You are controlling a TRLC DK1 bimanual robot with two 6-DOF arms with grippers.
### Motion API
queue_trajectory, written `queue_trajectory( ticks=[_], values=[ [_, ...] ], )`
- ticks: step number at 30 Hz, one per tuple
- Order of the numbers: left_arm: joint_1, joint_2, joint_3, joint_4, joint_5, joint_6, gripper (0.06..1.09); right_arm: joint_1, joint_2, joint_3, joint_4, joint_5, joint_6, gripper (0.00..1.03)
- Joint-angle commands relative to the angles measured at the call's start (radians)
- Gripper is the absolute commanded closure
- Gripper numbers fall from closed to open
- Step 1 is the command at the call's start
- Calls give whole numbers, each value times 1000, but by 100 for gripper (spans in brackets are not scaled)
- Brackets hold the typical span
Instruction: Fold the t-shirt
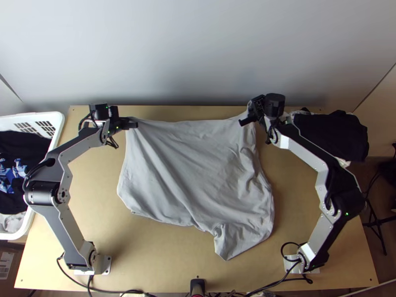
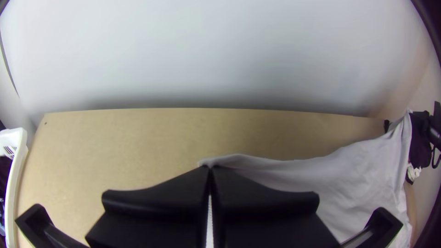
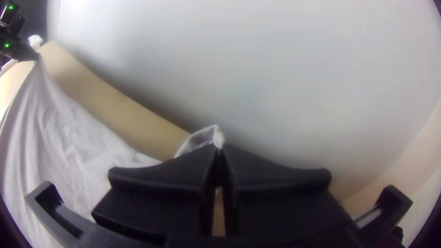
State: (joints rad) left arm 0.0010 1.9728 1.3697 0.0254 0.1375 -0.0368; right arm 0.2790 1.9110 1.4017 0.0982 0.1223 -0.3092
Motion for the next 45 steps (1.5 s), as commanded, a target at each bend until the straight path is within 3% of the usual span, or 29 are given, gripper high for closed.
queue_trajectory(
  ticks=[1, 19, 28, 38, 45],
  values=[
    [10, 37, 11, -2, -6, 2, 105, -3, 65, 13, 12, 0, -10, 100],
    [-1, -180, -185, -33, 11, -9, 105, -9, -24, -112, 17, -1, 1, 100],
    [-59, -359, -365, -44, 28, -57, 105, 48, -173, -257, 11, -1, 38, 100],
    [-85, -560, -537, -153, 82, -40, 105, 72, -351, -386, -94, -3, 58, 100],
    [-105, -635, -641, -285, 108, 48, 105, 57, -443, -495, -118, -3, 64, 100]
  ],
)
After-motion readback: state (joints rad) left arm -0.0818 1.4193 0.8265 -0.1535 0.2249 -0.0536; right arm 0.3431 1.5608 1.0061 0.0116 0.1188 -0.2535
